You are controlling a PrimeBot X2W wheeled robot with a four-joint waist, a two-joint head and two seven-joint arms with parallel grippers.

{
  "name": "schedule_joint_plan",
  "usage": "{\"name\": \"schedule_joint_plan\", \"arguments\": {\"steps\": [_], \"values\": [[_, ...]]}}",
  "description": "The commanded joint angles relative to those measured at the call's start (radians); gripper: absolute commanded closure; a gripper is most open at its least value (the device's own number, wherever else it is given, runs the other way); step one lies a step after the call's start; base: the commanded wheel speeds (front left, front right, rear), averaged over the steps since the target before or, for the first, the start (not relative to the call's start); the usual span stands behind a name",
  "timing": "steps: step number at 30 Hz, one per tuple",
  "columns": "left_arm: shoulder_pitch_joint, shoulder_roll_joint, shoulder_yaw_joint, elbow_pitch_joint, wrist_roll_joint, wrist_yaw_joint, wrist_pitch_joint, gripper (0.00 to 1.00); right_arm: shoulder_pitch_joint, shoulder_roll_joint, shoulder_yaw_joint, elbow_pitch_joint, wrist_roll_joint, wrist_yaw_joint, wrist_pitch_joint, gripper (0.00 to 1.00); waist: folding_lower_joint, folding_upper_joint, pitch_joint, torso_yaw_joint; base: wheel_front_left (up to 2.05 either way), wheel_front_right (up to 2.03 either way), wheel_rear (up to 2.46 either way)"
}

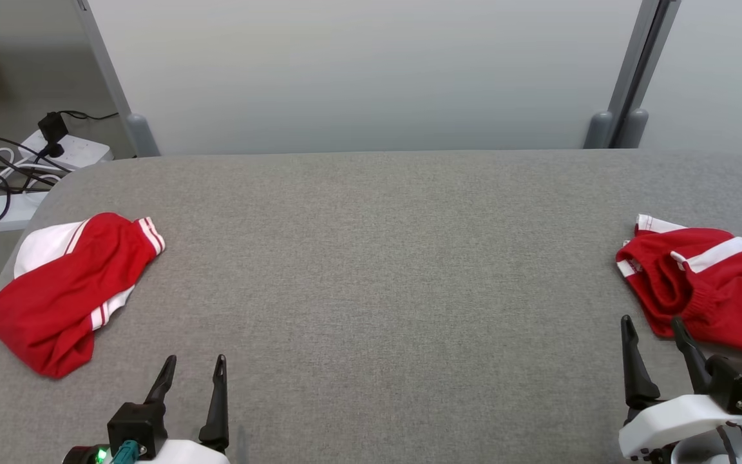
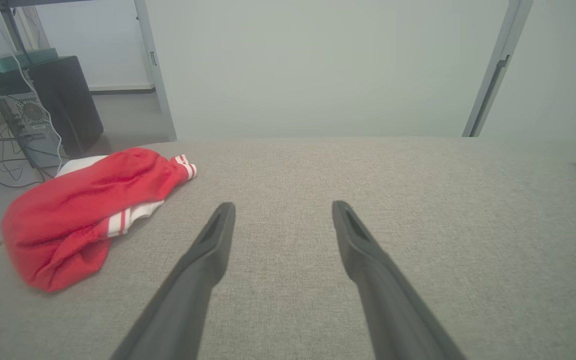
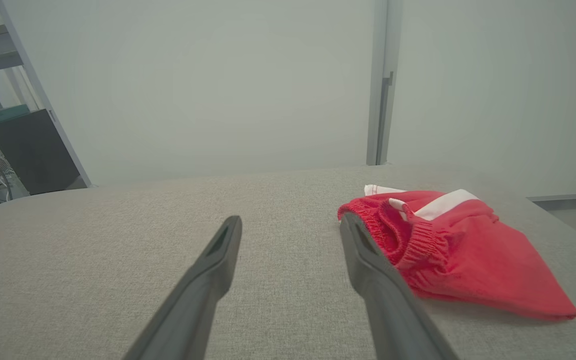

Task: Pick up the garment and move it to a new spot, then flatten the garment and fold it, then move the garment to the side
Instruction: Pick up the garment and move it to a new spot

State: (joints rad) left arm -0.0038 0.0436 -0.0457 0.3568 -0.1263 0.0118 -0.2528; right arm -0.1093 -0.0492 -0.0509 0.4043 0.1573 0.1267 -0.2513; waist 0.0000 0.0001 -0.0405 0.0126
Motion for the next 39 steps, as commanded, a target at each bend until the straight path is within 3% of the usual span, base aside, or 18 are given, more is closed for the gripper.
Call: {"name": "schedule_joint_plan", "arguments": {"steps": [1,7,17,23,28,32,39], "values": [[-0.025,0.007,0.039,-0.028,-0.011,0.014,-0.009,0.00,-0.022,-0.005,0.034,-0.028,-0.005,0.004,-0.010,0.00,0.0000,-0.0001,0.004,0.015,0.00,0.00,0.00],[-0.029,0.007,0.044,-0.034,-0.023,0.021,-0.009,0.00,-0.030,-0.004,0.070,-0.028,0.000,0.004,-0.010,0.00,0.0000,-0.0001,0.013,0.084,0.00,0.00,0.00],[-0.024,0.007,0.091,-0.039,-0.031,0.028,-0.009,0.00,-0.059,-0.003,0.145,-0.009,0.021,0.004,-0.010,0.00,0.0000,-0.0001,0.037,0.299,0.00,0.00,0.00],[-0.032,0.007,0.137,-0.017,-0.050,0.026,-0.009,0.00,-0.081,-0.002,0.174,-0.011,0.025,0.004,-0.010,0.00,0.0000,-0.0001,0.057,0.386,0.00,0.00,0.00],[-0.039,0.007,0.163,0.010,-0.087,0.006,-0.009,0.00,-0.089,-0.001,0.186,-0.002,0.027,0.004,-0.010,0.00,0.0000,-0.0001,0.069,0.407,0.00,0.00,0.00],[-0.068,0.012,0.194,0.041,-0.106,-0.035,-0.009,0.00,-0.101,-0.001,0.198,0.004,0.029,0.004,-0.010,0.00,0.0000,-0.0001,0.091,0.395,0.00,0.00,0.00],[-0.235,0.098,0.197,0.181,-0.127,-0.113,-0.009,0.00,-0.135,-0.009,0.207,0.005,0.017,0.004,-0.010,0.00,0.0000,-0.0001,0.162,0.350,0.00,0.00,0.00]]}}
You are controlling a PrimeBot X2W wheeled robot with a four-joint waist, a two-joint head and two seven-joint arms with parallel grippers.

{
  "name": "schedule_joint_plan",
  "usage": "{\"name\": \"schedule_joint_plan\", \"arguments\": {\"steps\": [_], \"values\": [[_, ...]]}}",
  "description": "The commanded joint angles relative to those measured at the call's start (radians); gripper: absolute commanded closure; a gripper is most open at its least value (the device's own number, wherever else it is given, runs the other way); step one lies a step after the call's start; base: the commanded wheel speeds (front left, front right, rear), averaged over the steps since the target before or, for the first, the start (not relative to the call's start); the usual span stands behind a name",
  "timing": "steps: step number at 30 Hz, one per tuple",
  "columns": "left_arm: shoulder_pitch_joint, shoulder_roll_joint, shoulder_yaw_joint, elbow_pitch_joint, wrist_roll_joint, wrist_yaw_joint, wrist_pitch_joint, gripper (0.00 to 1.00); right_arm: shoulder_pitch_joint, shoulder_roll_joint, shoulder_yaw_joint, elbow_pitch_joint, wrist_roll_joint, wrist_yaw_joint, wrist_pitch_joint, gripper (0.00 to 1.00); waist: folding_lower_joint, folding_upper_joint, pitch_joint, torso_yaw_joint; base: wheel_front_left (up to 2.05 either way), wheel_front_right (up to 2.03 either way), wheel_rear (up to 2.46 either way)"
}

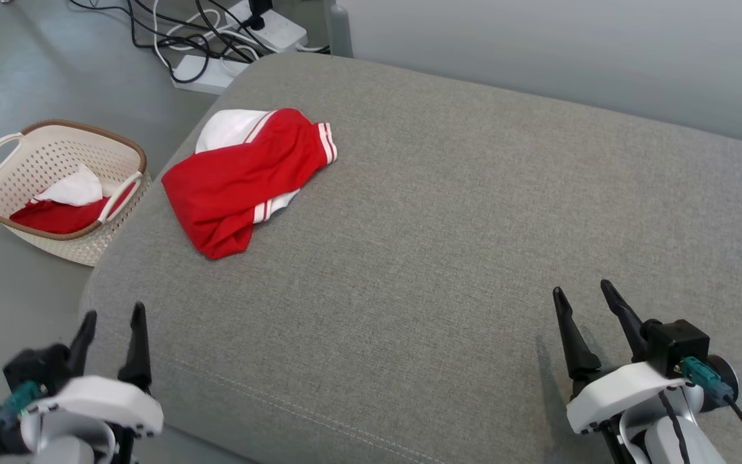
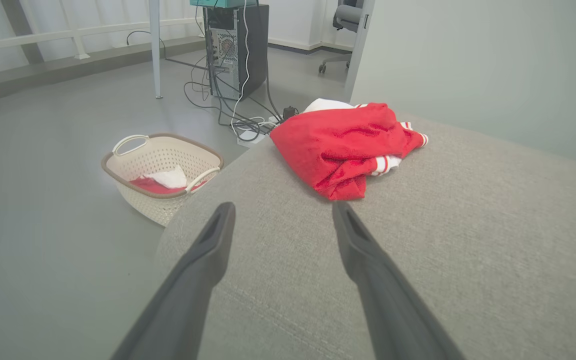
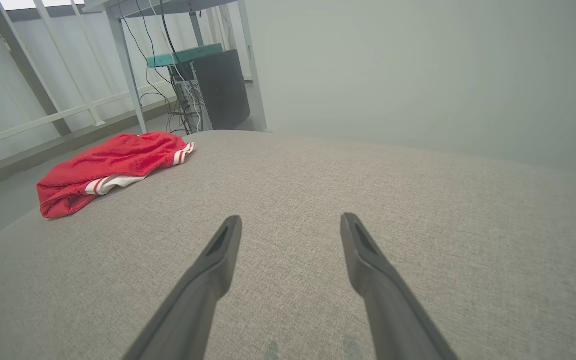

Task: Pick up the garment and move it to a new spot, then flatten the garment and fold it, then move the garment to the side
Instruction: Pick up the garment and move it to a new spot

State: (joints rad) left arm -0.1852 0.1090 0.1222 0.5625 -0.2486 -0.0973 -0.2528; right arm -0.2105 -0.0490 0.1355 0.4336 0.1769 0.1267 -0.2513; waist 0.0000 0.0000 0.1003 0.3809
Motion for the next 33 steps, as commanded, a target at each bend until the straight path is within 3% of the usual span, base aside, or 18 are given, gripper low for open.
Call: {"name": "schedule_joint_plan", "arguments": {"steps": [1,6,12,23,33], "values": [[-0.088,0.047,0.026,-0.007,-0.015,-0.011,-0.008,0.00,-0.041,-0.012,0.022,-0.025,-0.005,0.004,-0.010,0.00,0.0000,0.0000,0.035,-0.025,0.00,0.00,0.00],[-0.281,0.136,-0.004,0.102,-0.086,-0.031,0.030,0.00,-0.079,-0.029,0.033,-0.033,-0.015,0.004,-0.010,0.00,0.0000,0.0000,0.112,-0.064,0.00,0.00,0.00],[-0.457,0.239,-0.138,0.171,-0.212,-0.033,0.102,0.00,-0.123,-0.045,0.046,-0.045,-0.023,0.004,-0.010,0.00,0.0000,0.0000,0.197,-0.116,0.00,0.00,0.00],[-0.589,0.397,-0.289,0.258,-0.413,-0.033,0.184,0.00,-0.186,-0.054,0.066,-0.098,-0.037,0.004,-0.006,0.00,0.0000,0.0000,0.308,-0.233,0.00,0.00,0.00],[-0.610,0.495,-0.337,0.365,-0.536,-0.033,0.246,0.00,-0.207,-0.051,0.086,-0.164,-0.039,0.004,0.001,0.00,0.0000,0.0000,0.364,-0.345,0.00,0.00,0.00]]}}
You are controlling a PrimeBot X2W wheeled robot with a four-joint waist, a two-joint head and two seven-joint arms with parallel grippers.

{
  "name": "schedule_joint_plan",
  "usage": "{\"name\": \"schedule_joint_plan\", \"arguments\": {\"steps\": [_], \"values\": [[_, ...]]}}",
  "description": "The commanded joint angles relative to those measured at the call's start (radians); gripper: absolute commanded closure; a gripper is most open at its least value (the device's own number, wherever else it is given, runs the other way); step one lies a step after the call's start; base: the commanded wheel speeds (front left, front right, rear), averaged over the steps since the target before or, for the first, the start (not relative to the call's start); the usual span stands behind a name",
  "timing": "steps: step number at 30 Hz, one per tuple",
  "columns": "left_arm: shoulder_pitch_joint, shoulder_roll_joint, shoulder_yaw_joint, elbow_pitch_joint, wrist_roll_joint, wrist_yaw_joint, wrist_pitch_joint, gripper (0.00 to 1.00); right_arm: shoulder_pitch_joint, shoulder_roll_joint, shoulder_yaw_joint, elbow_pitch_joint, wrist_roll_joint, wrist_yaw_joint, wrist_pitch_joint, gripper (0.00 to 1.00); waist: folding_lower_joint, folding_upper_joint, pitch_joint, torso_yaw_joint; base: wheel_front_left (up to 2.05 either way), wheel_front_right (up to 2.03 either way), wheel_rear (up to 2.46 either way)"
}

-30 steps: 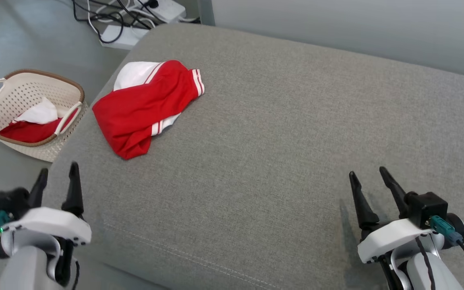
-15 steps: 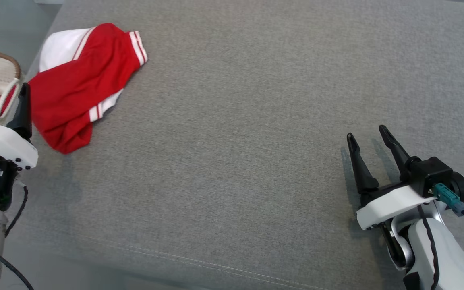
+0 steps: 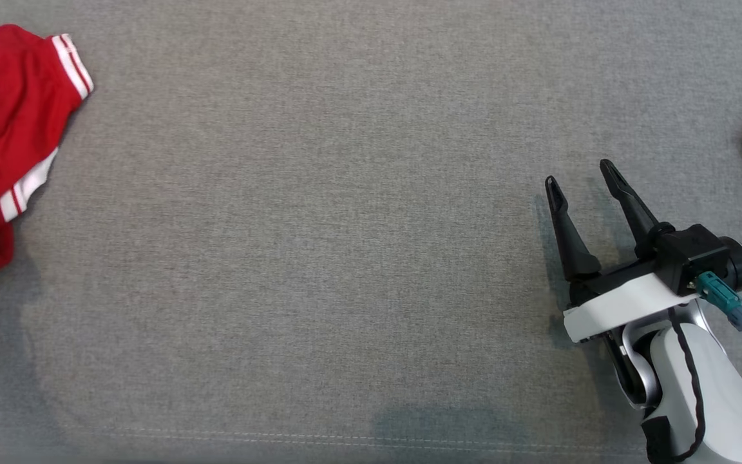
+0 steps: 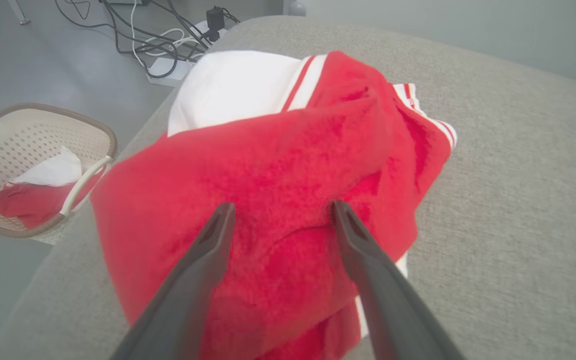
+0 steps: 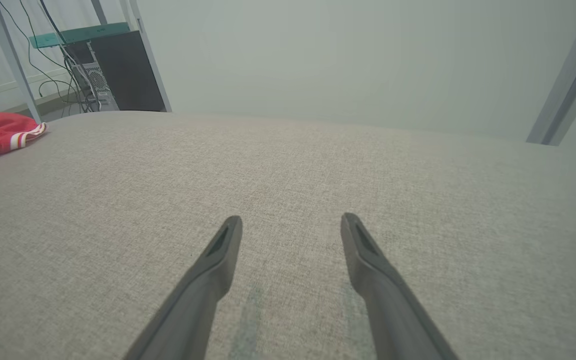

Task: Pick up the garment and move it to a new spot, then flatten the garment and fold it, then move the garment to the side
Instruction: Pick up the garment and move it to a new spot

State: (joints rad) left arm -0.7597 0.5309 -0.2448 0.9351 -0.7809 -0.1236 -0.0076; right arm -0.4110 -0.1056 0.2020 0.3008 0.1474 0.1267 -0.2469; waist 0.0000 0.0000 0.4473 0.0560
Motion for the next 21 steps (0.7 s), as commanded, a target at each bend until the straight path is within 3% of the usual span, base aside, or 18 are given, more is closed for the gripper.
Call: {"name": "schedule_joint_plan", "arguments": {"steps": [1,11,12,13,14,21], "values": [[-0.037,0.079,0.032,0.005,-0.007,-0.007,-0.001,0.00,-0.006,0.006,0.019,-0.035,-0.010,0.004,-0.003,0.00,0.0000,0.0000,0.022,-0.028,0.00,0.00,0.00],[-0.066,0.102,0.014,0.112,-0.005,0.007,0.034,0.00,-0.010,0.017,-0.002,-0.059,-0.006,0.004,-0.002,0.00,0.0000,0.0000,0.063,-0.082,0.00,0.00,0.00],[-0.071,0.101,0.013,0.118,-0.005,0.007,0.034,0.09,-0.011,0.017,-0.004,-0.058,-0.004,0.004,-0.002,0.00,0.0000,0.0000,0.064,-0.083,0.00,0.00,0.00],[-0.074,0.101,0.008,0.122,0.000,0.009,0.033,0.82,-0.011,0.019,-0.008,-0.055,-0.002,0.004,-0.003,0.00,0.0000,0.0000,0.063,-0.084,0.00,0.00,0.00],[-0.078,0.099,0.005,0.127,0.003,0.011,0.029,1.00,-0.011,0.021,-0.011,-0.053,0.000,0.004,-0.004,0.00,0.0000,0.0000,0.059,-0.083,0.00,0.00,0.00],[-0.095,0.101,-0.017,0.135,0.024,0.013,-0.014,1.00,-0.013,0.036,-0.028,-0.022,0.018,0.004,-0.011,0.00,0.0000,0.0000,-0.014,-0.075,0.00,0.00,0.00]]}}
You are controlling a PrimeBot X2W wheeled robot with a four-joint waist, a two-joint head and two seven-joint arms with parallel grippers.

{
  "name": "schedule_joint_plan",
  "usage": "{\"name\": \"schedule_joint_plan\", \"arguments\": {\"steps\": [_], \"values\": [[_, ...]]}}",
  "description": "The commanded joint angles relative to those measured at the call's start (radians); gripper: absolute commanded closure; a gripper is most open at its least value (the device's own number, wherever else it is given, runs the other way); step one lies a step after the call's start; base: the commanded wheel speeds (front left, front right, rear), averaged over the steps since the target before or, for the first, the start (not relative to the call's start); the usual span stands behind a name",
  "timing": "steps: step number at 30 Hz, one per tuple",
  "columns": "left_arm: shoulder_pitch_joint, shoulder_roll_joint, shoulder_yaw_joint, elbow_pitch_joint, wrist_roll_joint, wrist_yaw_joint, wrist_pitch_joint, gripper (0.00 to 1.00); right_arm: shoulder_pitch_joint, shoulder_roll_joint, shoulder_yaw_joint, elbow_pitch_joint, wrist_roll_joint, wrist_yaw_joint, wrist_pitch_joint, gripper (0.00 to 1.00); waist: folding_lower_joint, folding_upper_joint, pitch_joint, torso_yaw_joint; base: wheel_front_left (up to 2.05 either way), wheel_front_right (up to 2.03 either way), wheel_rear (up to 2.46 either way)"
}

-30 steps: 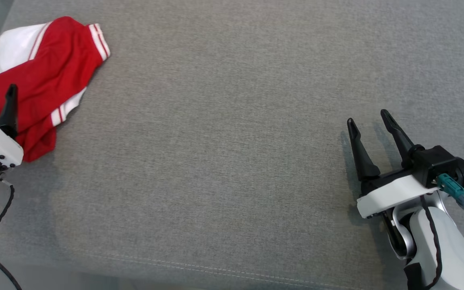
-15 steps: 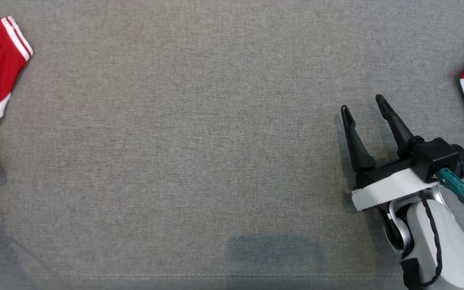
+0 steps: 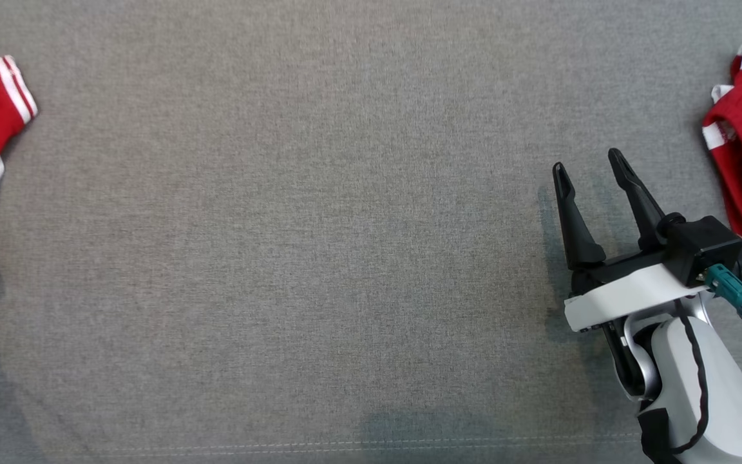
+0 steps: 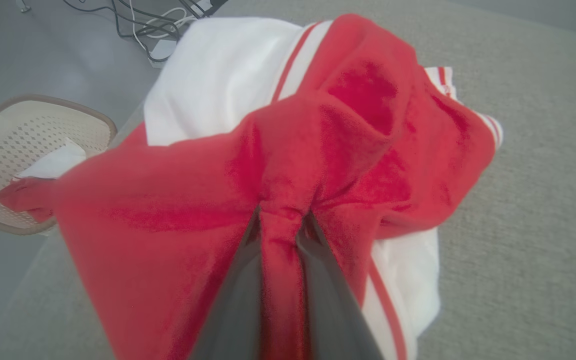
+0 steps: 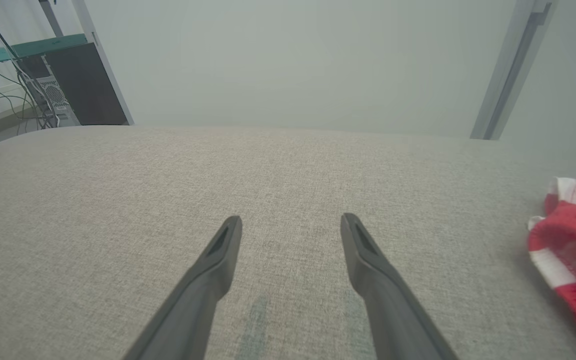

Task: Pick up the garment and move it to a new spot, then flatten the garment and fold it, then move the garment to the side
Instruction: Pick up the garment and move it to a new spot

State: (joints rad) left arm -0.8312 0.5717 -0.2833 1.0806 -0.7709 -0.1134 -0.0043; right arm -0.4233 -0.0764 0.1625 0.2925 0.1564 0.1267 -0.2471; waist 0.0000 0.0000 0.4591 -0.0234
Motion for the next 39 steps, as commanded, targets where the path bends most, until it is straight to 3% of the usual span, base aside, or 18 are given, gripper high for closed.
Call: {"name": "schedule_joint_plan", "arguments": {"steps": [1,16,30,39], "values": [[-0.028,0.060,0.019,-0.018,0.016,0.000,-0.030,1.00,0.000,0.008,0.010,-0.008,0.011,0.004,-0.012,0.00,0.0000,0.0000,-0.038,0.006,0.00,0.00,0.00],[-0.044,-0.020,-0.084,-0.272,0.063,-0.015,-0.146,1.00,0.059,0.023,-0.038,0.030,0.046,0.004,-0.014,0.00,0.0000,0.0000,-0.219,0.010,0.00,0.00,0.00],[0.123,-0.216,-0.190,-0.517,0.065,0.013,-0.189,1.00,0.093,0.026,-0.030,0.041,0.084,0.004,-0.015,0.00,0.0000,0.0000,-0.293,-0.083,0.00,0.00,0.00],[0.157,-0.379,-0.342,-0.433,0.103,-0.004,-0.198,1.00,0.095,0.026,-0.022,0.046,0.095,0.004,-0.015,0.00,0.0000,0.0000,-0.277,-0.136,0.00,0.00,0.00]]}}
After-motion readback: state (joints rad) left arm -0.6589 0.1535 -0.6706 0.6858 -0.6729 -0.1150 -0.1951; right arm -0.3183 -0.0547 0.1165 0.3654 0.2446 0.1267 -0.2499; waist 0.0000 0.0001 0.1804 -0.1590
